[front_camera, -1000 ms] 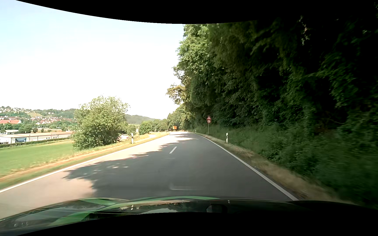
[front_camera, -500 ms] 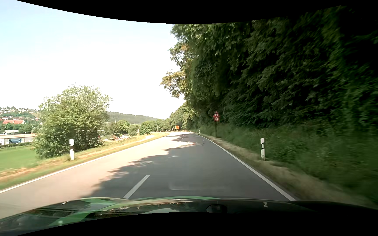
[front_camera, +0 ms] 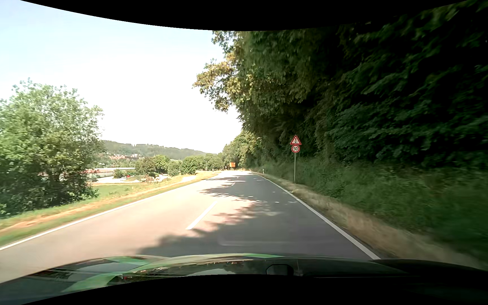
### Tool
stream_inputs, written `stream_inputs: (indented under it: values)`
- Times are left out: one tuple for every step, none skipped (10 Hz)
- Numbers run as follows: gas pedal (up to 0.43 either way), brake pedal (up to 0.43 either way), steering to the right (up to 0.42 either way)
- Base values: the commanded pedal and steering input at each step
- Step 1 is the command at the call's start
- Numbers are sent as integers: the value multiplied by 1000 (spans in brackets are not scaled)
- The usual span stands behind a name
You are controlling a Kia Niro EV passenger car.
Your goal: Follow the waypoints while adhering to traffic rules and regulations
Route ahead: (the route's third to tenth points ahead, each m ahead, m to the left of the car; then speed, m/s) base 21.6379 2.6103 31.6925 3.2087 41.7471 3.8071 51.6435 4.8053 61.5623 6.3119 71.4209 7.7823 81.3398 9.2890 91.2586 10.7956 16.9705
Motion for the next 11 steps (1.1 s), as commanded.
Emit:
stream_inputs:
  values:
    - [130, 0, -12]
    - [150, 0, -12]
    - [157, 0, -12]
    - [169, 0, -12]
    - [189, 0, -12]
    - [189, 0, -12]
    - [189, 0, -12]
    - [189, 0, -12]
    - [189, 0, -12]
    - [169, 0, -10]
    - [138, 0, -10]
